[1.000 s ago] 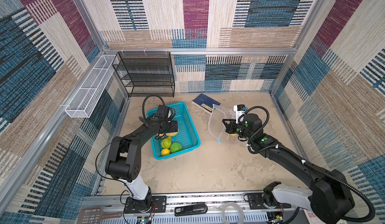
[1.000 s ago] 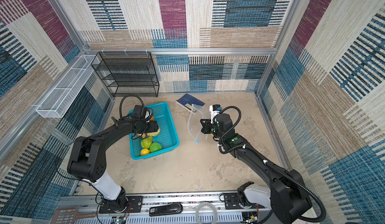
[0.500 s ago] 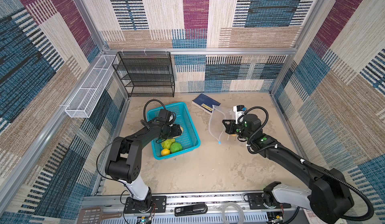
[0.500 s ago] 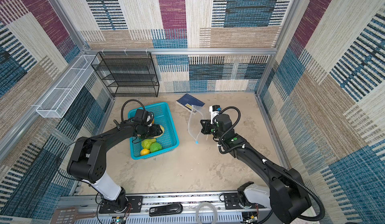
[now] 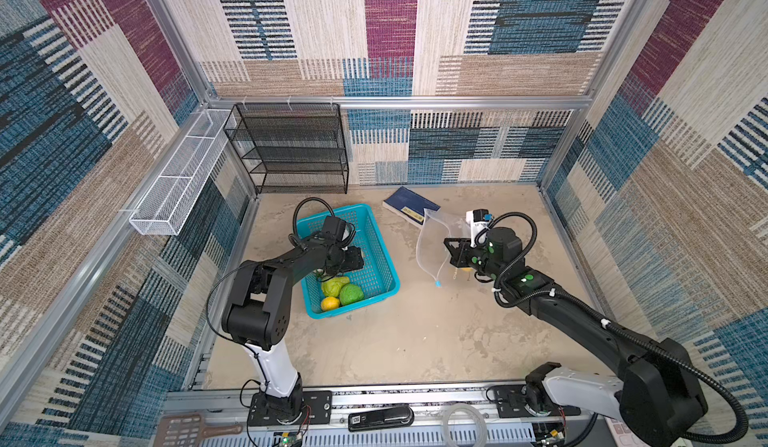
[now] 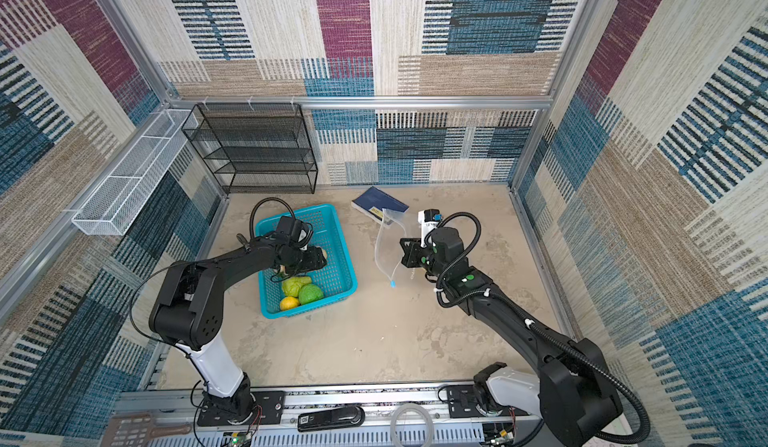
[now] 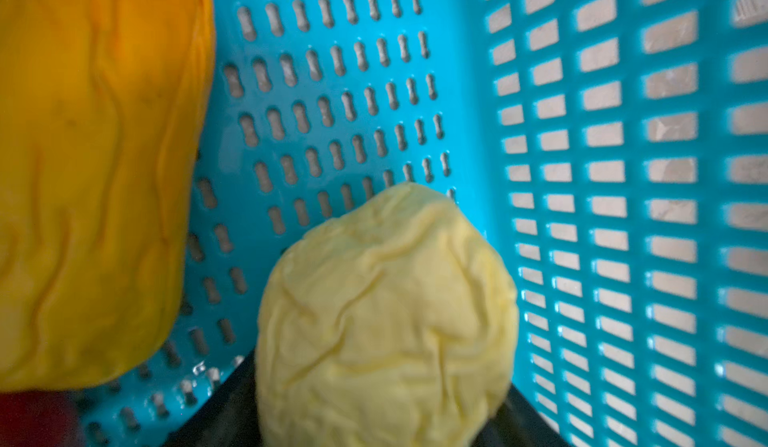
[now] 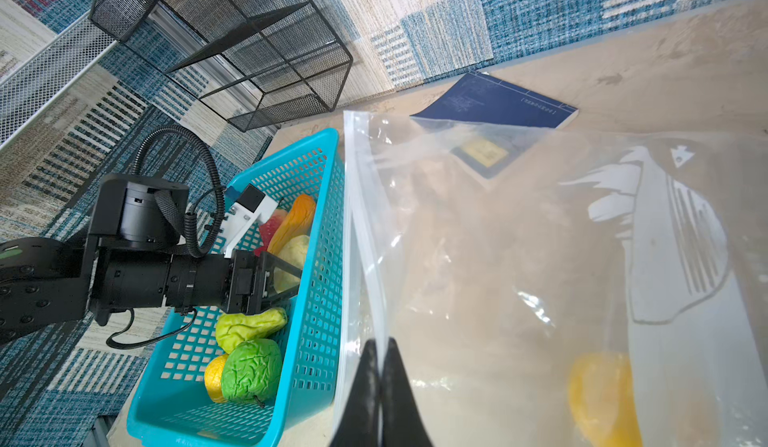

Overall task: Place the food in the zip-top bag and seal the zipper
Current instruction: 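Lower the left gripper and grasp the pale yellow crumpled fruit, then carry the pale yellow fruit with the left gripper into the bag mouth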

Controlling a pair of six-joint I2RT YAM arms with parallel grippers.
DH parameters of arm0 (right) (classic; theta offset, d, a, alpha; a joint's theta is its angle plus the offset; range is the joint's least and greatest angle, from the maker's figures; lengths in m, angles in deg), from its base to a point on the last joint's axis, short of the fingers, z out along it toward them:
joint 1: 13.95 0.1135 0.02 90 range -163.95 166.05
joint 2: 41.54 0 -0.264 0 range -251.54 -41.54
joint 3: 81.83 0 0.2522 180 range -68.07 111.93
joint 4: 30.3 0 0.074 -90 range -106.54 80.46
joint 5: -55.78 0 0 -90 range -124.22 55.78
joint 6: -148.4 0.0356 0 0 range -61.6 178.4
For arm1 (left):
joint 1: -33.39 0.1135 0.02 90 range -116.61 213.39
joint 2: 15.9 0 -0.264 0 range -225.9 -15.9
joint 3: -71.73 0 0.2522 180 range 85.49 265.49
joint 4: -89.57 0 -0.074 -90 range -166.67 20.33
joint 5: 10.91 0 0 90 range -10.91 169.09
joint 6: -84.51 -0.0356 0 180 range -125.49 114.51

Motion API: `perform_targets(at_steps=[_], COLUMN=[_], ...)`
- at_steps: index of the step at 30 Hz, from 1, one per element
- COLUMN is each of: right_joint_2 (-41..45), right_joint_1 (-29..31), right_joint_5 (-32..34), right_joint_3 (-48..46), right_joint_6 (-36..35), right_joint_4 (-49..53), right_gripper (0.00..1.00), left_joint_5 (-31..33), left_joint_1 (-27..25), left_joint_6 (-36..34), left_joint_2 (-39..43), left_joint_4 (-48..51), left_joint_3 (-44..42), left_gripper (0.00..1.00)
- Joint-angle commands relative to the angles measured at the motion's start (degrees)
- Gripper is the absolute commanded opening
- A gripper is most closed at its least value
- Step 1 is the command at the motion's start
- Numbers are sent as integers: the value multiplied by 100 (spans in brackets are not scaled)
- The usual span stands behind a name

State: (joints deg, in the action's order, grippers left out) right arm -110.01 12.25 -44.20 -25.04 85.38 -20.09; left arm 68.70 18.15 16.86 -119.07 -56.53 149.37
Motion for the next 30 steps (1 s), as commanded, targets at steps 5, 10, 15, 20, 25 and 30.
perform_targets(at_steps=[5,10,15,20,25,30], right_joint_2=[10,26,36,45,35,13], right_joint_1=[0,1,4,1,0,0], right_joint_5=[49,34,18,32,14,-46], right_joint_3=[59,62,46,31,8,-30], right_joint_6=[0,0,0,-4,0,0], right_joint_4=[-76,-94,-111,-126,-180,-240], right_gripper=[0,0,0,0,0,0], left_joint_5=[171,208,231,12,-523,-1115], left_joint_1=[-48,-119,-198,-339,-760,-1376], left_joint_6=[-152,-143,-134,-39,-38,212], left_joint_2=[3,214,532,1081,1679,2026], left_joint_4=[-41,-34,-15,24,-80,-540], left_joint_3=[46,11,20,45,90,61], left_gripper=[51,47,40,40,40,41])
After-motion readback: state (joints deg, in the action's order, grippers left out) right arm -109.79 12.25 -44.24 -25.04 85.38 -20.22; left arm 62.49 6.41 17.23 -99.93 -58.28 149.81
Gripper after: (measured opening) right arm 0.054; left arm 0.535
